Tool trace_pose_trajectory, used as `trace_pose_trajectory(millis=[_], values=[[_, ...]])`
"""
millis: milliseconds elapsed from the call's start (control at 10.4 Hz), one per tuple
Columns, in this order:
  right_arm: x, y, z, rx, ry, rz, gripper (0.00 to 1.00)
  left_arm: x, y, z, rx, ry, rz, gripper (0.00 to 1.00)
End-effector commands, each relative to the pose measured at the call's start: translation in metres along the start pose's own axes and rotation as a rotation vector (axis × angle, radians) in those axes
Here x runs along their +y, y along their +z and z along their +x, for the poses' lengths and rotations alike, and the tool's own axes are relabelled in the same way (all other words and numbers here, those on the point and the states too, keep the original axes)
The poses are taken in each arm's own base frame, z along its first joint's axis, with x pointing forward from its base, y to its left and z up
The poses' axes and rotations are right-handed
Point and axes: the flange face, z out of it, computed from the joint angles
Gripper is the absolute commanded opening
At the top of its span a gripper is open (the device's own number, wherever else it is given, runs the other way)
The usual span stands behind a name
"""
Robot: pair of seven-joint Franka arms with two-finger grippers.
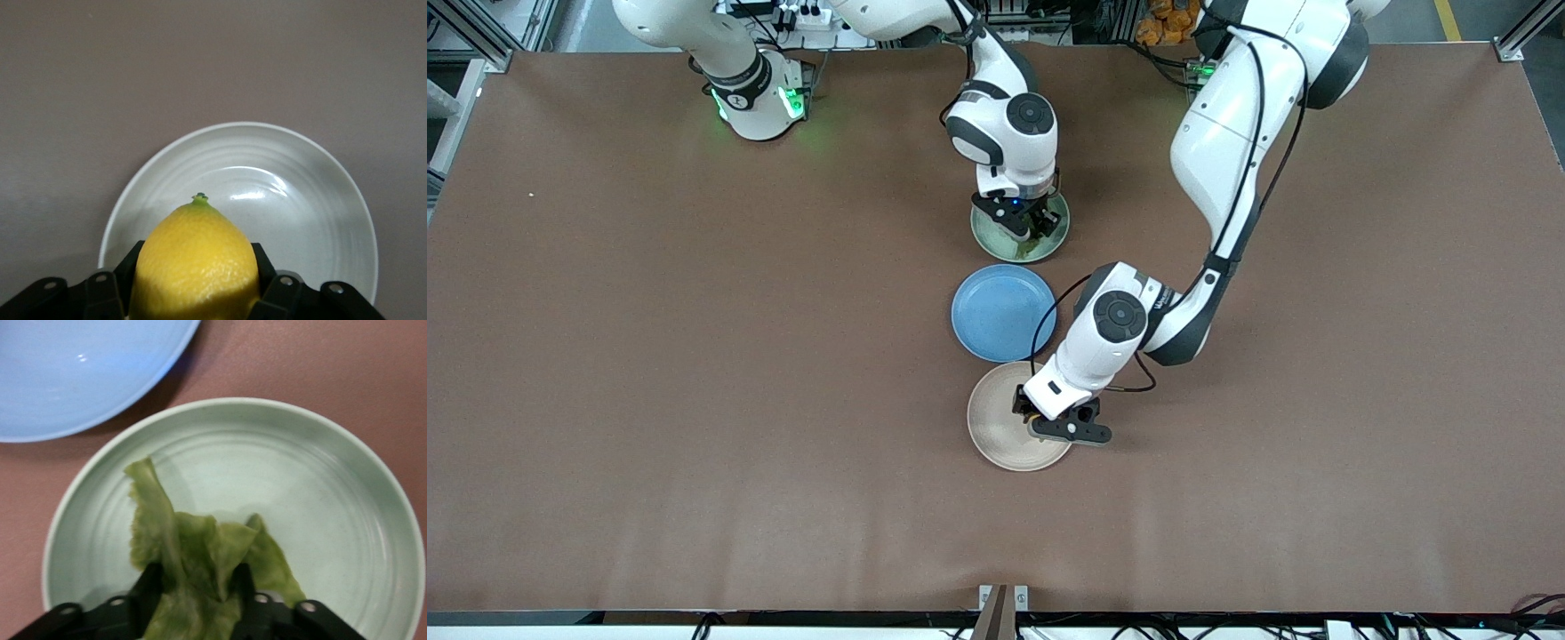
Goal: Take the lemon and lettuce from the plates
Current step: 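Carry the lemon aside with the left gripper while the right gripper carries lettuce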
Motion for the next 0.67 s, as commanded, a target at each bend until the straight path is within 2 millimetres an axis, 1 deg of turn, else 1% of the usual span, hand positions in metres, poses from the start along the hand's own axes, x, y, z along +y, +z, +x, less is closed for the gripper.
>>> trace_pose_trajectory(millis=[0,96,192,288,385,481,577], values=[[0.000,-0.004,-0.001,0.015,0.014,0.006,0.00,-0.025,-0.046,0.018,-0.064,-0.050,0.037,0.37],[-0.002,-0.014,0.000,0.013,0.016,0.021,0.00,-0.025,-0.064,0.022,-0.077,-0.051,0.045,0.37],[-0.006,-0.024,0.000,0.010,0.019,0.038,0.00,-0.042,-0.079,0.030,-0.099,-0.065,0.060,0.37],[-0.011,-0.033,0.002,0.009,0.023,0.048,0.00,-0.058,-0.095,0.037,-0.124,-0.035,0.071,0.37],[-0.014,-0.042,0.006,0.007,0.025,0.058,0.00,-0.075,-0.110,0.045,-0.132,-0.020,0.079,0.37],[-0.018,-0.057,0.011,0.003,0.028,0.080,0.00,-0.100,-0.119,0.051,-0.155,-0.016,0.091,0.37],[-0.021,-0.070,0.020,0.001,0.035,0.099,0.00,-0.124,-0.129,0.057,-0.170,-0.006,0.099,0.37]])
